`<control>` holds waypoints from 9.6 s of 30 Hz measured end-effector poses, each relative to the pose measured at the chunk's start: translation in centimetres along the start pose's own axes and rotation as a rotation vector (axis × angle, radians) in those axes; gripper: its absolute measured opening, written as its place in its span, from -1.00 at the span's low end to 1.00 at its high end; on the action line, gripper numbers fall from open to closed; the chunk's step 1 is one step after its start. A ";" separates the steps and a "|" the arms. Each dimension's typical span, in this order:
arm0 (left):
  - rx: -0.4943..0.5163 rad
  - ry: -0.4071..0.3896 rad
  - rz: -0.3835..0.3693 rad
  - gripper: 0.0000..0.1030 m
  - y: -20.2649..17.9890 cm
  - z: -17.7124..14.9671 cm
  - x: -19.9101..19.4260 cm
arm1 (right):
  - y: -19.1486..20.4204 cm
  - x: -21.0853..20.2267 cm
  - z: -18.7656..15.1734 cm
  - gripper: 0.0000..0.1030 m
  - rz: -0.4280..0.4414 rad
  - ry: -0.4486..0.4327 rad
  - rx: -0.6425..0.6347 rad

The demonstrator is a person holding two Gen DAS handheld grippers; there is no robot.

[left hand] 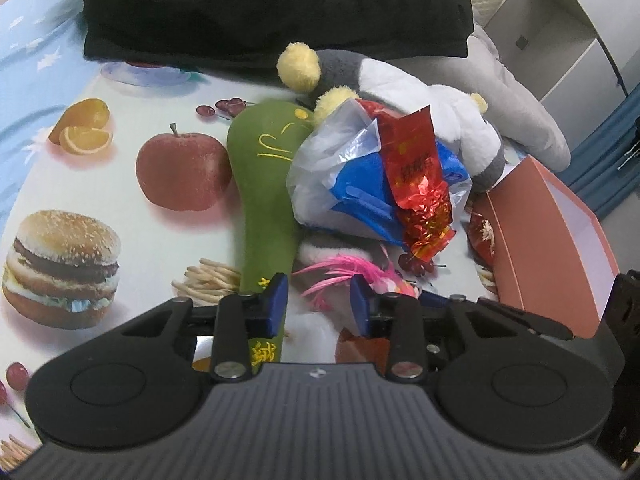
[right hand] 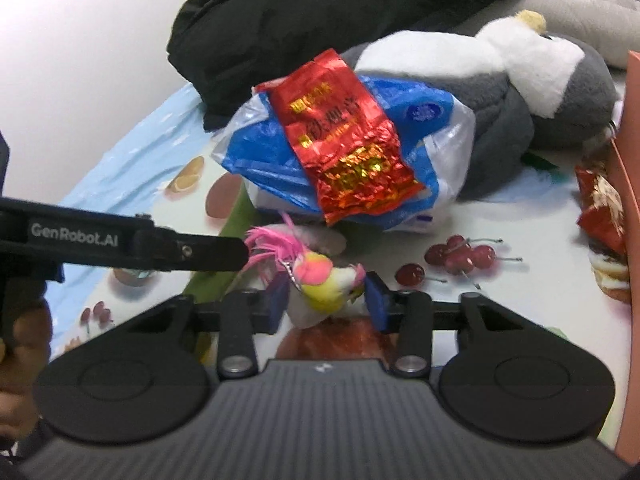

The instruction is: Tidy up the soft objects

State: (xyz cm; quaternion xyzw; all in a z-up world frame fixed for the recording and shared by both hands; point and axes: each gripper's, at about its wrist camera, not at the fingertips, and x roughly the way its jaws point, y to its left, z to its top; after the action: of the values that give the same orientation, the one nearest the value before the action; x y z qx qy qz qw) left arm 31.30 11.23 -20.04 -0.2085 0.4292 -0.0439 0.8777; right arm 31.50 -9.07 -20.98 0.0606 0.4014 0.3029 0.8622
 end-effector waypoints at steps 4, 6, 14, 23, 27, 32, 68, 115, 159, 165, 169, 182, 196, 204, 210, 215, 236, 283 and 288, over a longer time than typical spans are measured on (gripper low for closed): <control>-0.027 0.015 -0.011 -0.23 -0.1 -0.4 0.4 | -0.3 -0.8 -0.2 -0.16 -0.011 -0.011 0.024; -0.029 0.022 -0.007 -0.23 -0.3 -0.6 0.7 | -0.5 -1.7 -0.3 -0.16 -0.030 -0.022 0.034; -0.056 0.021 0.026 -0.10 -1.2 -1.3 1.7 | -2.1 -4.3 -1.8 -0.18 -0.160 -0.024 0.109; -0.125 0.011 0.060 -0.04 -2.2 -1.7 3.6 | -1.8 -4.9 -3.4 -0.40 -0.213 0.000 0.074; -0.165 -0.010 0.075 -0.03 -2.1 -1.5 3.8 | -1.6 -4.8 -2.8 -0.34 -0.163 -0.025 0.057; -0.147 -0.001 0.115 -0.09 -2.6 -1.3 4.2 | -1.7 -3.1 -2.1 0.04 -0.233 -0.037 0.004; -0.091 0.006 0.044 -0.08 -3.5 -2.6 1.6 | -0.7 -8.1 -6.5 -0.23 -0.242 0.047 0.048; -0.292 0.286 -0.073 -0.58 -2.2 -13.3 -4.5 | 0.6 -12.2 -10.1 -0.23 -0.223 0.064 0.147; -0.318 0.274 -0.107 -0.58 -1.2 -17.0 -6.9 | 2.7 -5.4 -6.6 -0.23 0.006 0.187 0.061; -0.302 0.251 -0.098 -0.58 -1.5 -16.5 -7.0 | -0.4 -8.0 -6.8 -0.23 -0.093 0.145 0.074; -0.277 0.225 -0.095 -0.58 -2.1 -16.3 -7.4 | -1.6 -8.9 -7.5 -0.23 -0.155 0.139 0.058; -0.244 0.212 -0.075 -0.58 -2.6 -16.7 -7.2 | -1.4 -11.3 -7.7 0.03 -0.123 0.115 0.115; -0.236 0.211 -0.075 -0.58 -2.6 -16.9 -7.0 | 0.2 -8.5 -9.3 -0.21 0.155 0.244 0.323; -0.230 0.215 -0.070 -0.58 -2.6 -17.0 -6.8 | 0.4 -6.5 -10.3 -0.70 0.233 0.290 0.431; -0.211 0.210 -0.066 -0.58 -2.9 -16.9 -7.0 | 0.8 -8.4 -8.9 -0.76 0.200 0.221 0.367; -0.185 0.207 -0.064 -0.58 -3.4 -16.8 -7.2 | 1.2 -10.6 -7.9 -0.76 0.146 0.153 0.300; 0.081 0.041 -0.080 -0.58 -11.1 -7.8 -11.2 | -0.4 -22.7 -2.5 -0.77 -0.122 -0.165 0.136; 0.520 0.283 -0.127 -0.23 -39.5 -0.4 4.7 | -23.4 -30.4 -3.7 -0.32 -0.495 -0.085 0.498; 0.587 0.188 -0.145 -0.23 -40.4 -0.6 1.5 | -21.6 -31.9 -2.9 -0.32 -0.505 -0.161 0.442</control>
State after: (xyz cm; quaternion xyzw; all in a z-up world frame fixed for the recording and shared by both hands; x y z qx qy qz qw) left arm 35.92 -26.05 -5.20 0.0287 0.4614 -0.2476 0.8515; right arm 23.84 -45.13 -9.56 0.1684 0.3905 -0.0199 0.9048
